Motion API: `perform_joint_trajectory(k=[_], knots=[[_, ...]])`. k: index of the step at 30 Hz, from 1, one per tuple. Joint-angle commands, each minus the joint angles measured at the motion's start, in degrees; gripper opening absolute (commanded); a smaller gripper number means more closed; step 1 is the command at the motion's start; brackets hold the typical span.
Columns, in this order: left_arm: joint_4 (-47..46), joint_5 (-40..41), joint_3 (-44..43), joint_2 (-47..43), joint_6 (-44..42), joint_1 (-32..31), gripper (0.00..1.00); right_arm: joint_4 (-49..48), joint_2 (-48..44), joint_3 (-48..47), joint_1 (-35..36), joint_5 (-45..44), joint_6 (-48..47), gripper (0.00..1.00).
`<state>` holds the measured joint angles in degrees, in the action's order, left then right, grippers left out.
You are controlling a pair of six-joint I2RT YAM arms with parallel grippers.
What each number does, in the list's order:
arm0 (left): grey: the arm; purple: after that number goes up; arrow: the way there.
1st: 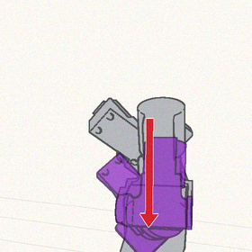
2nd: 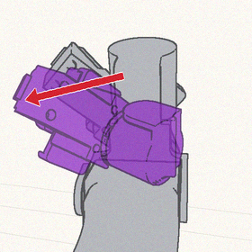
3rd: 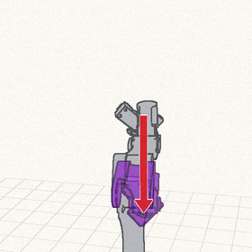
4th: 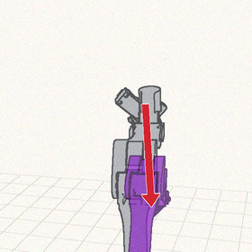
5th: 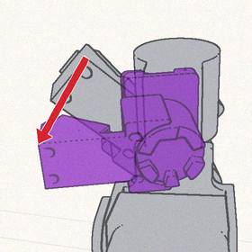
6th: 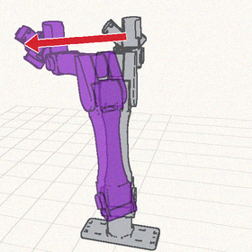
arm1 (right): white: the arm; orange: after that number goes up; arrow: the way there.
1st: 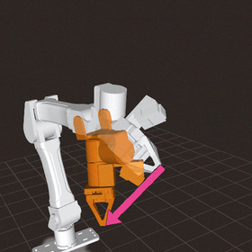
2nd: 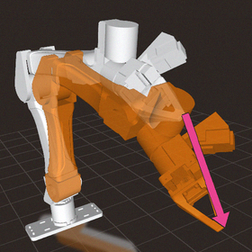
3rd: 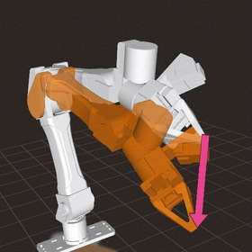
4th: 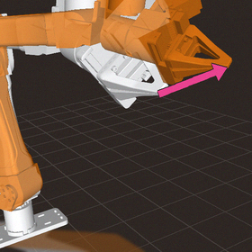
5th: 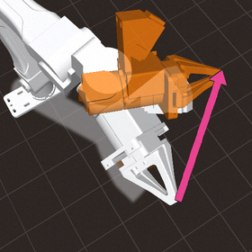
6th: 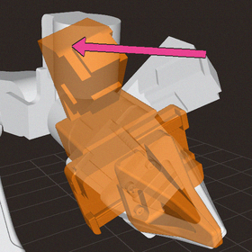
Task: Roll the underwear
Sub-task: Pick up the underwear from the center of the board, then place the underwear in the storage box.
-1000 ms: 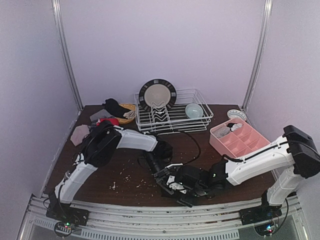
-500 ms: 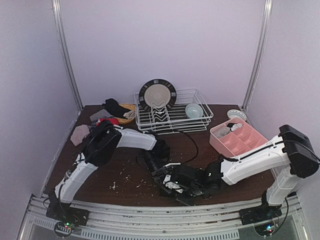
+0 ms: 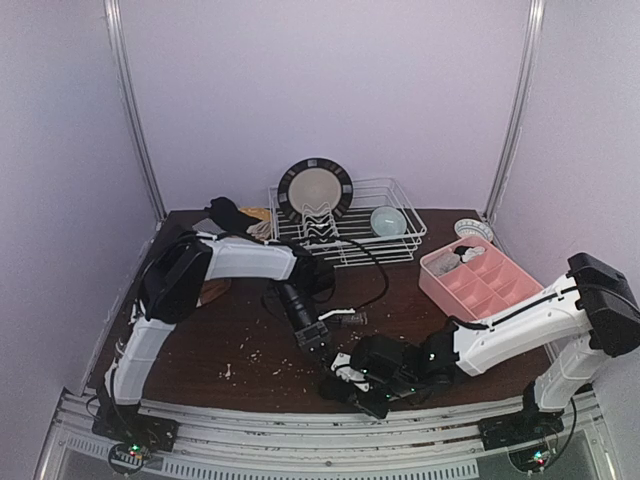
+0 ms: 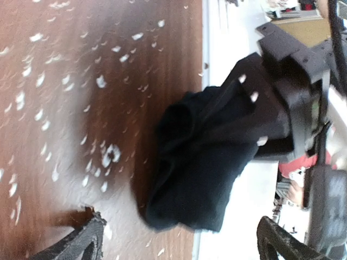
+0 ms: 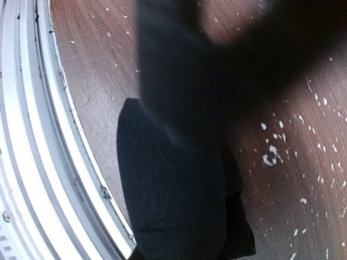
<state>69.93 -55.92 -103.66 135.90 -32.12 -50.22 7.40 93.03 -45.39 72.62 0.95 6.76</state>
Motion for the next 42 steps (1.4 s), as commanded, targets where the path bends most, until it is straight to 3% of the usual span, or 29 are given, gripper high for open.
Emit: perform_joint_trajectory(k=[1,6,10,18,23,32,35,42], knots=[[-5.72,7.05,4.97,-5.91,4.04,2.42,0.98,9.20,-1.69,3.70,-0.29,1.97,4.06,0.00],[-12.90,9.36,9.01,-12.61,8.80,4.85,0.98,10.35,-7.34,5.05,-0.20,1.67,5.58,0.00],[-23.77,13.08,14.67,-20.72,16.34,7.36,0.98,11.01,-12.73,5.56,-0.67,0.41,8.01,0.00],[-44.80,44.44,31.22,-42.95,33.00,9.61,0.98,12.84,-23.35,1.80,-11.04,-0.84,16.19,0.00],[-54.06,53.79,44.48,-60.49,42.02,9.61,0.98,16.56,-26.18,-3.23,-18.11,-6.42,17.91,0.00],[-53.48,71.27,61.51,-85.37,58.76,9.46,0.98,28.78,-30.36,-8.88,-35.97,-34.30,26.09,0.00],[-49.45,74.82,64.30,-89.77,67.32,9.52,0.98,32.75,-27.10,-12.00,-42.34,-38.08,30.06,0.00],[-45.19,71.50,66.18,-92.19,74.03,9.47,0.98,36.54,-18.22,-17.61,-50.07,-39.52,37.84,0.00]])
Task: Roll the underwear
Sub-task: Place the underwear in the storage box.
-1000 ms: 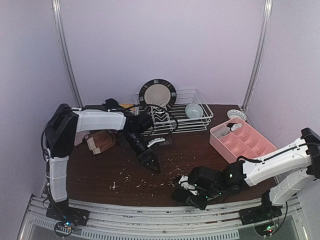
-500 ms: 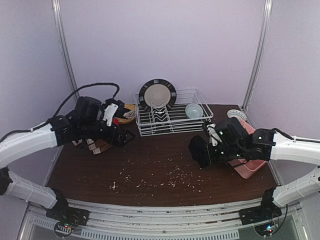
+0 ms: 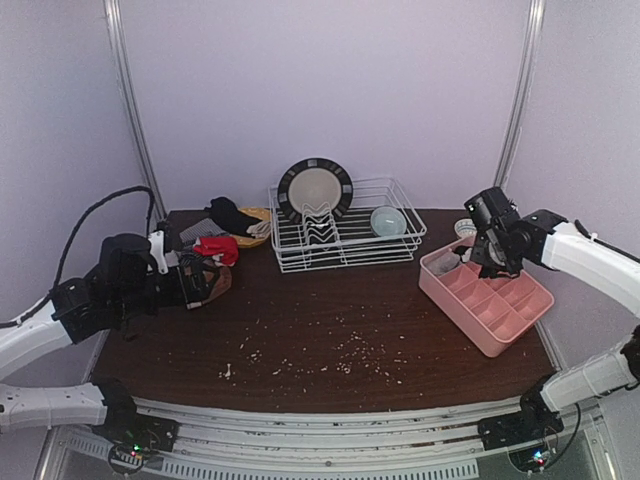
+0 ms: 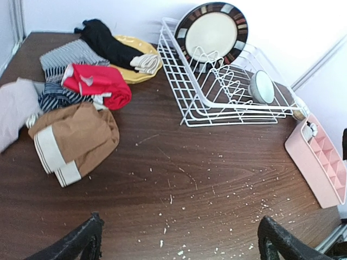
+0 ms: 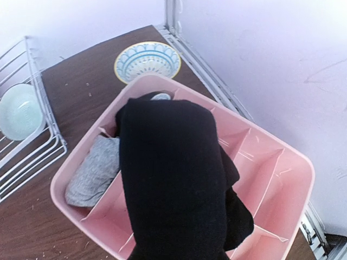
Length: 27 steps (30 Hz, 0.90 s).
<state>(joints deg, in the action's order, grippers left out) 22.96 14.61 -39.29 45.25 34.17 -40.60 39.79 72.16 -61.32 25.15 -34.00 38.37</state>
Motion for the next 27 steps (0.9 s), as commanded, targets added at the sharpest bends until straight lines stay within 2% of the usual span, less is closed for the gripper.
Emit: perform_joint_trajectory(k=[1,5,13,27], knots=[[2.39,1.47,2.23,-1.77,9.03,-0.17,0.98,3.99,3.77,-1.88,-3.07,-4.13,7.34,0.00],[6.58,6.16,2.55,-1.39,13.42,-0.12,0.98,6.22,9.70,-3.61,-3.32,-1.37,14.04,0.00],[9.36,7.90,2.18,0.67,15.66,-0.18,0.98,6.72,14.45,-2.96,-2.42,1.79,23.75,0.00],[11.06,8.28,2.15,2.38,17.42,-0.11,0.98,8.18,25.18,-9.93,-0.51,-1.02,28.34,0.00]])
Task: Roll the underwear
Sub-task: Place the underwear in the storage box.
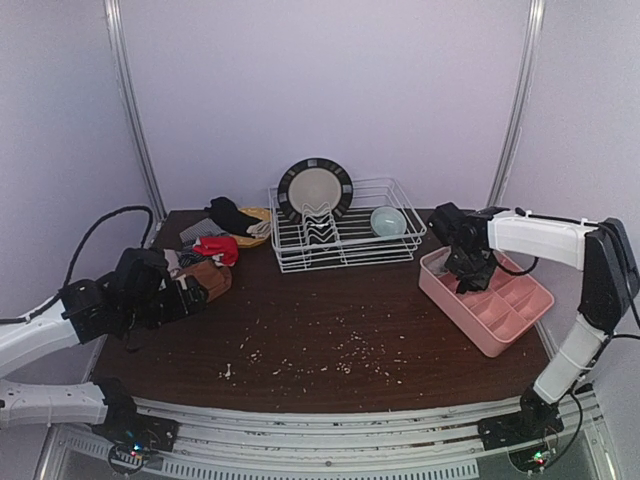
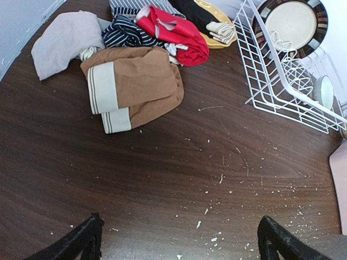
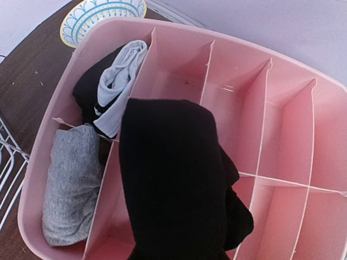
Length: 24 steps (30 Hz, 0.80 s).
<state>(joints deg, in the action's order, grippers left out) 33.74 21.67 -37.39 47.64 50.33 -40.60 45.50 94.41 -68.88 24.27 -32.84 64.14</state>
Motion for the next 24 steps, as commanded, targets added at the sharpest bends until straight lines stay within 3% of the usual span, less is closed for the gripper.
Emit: perform_joint_trajectory(k=[1,24], knots=[[0.41,1.20,0.36,-0.01,1.30,-0.17,0.98,2.12,3.68,-2.55,0.34,-2.10,2.42,0.00],[-0.01,-2.78,1.42,1.63,3.41,-0.09,0.98,-10.42,11.87,-0.58,0.12,5.51,6.66,0.00]])
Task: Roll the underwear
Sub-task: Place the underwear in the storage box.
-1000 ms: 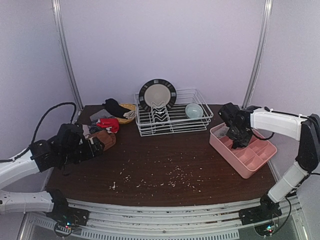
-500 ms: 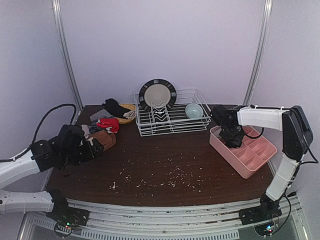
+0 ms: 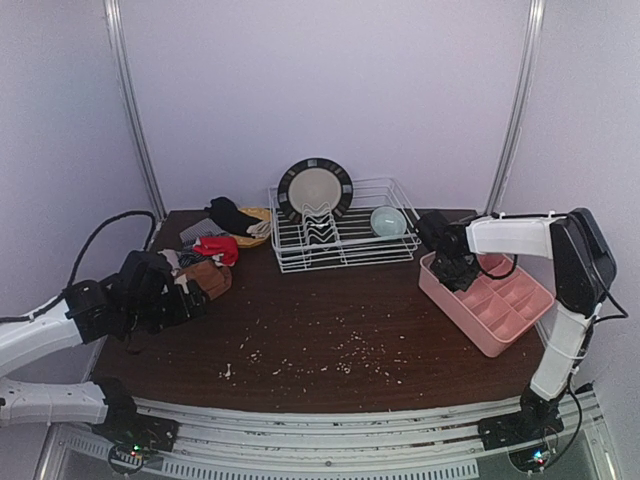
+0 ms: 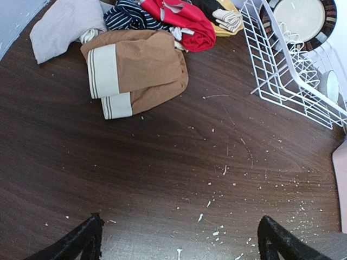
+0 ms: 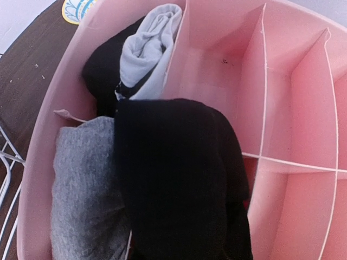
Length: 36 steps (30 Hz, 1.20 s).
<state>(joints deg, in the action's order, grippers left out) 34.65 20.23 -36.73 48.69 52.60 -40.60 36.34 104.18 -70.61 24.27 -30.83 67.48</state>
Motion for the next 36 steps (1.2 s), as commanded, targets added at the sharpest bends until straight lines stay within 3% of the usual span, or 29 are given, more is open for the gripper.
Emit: perform_joint_trajectory(k=[1,14,20,31,36], knots=[[-0.91,-1.53,0.82,0.73,1.37,-0.12,0.98,-1.71,2.27,1.70,0.16,4.18,4.04,0.00],[-0.86,-2.39,1.86,0.29,2.39,-0.15,0.98,-6.24,5.06,6.98,-0.19,8.71,9.96,0.01],[-0.64,-2.23,1.84,0.01,2.59,-0.09,0.98,-5.90,-0.41,9.23,0.37,6.76,7.50,0.25],[-0.56,-1.13,1.32,0.71,2.64,-0.17,0.98,-1.37,-6.69,7.20,1.25,6.21,3.33,0.58],[-0.48,-0.93,1.05,1.00,2.21,-0.12,0.98,-0.25,-9.01,7.38,1.65,5.84,2.49,0.64]])
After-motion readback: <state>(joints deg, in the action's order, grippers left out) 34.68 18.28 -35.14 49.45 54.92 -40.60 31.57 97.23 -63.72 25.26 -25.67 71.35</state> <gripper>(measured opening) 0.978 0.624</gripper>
